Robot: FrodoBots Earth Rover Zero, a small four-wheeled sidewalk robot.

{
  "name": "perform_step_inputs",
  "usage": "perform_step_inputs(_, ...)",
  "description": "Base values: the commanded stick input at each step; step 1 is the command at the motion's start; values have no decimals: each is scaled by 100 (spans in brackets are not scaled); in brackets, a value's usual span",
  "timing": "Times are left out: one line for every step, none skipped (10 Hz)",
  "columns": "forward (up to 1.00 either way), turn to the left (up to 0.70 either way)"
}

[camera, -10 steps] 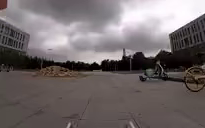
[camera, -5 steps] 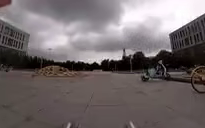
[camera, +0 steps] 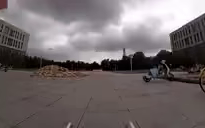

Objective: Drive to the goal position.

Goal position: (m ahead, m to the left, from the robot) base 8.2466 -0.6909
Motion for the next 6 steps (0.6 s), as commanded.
perform_step_inputs(50, 1)
perform_step_inputs(50, 1)
perform_step_inputs(50, 1)
perform_step_inputs(50, 1)
perform_step_inputs(50, 1)
perform_step_inputs(50, 1)
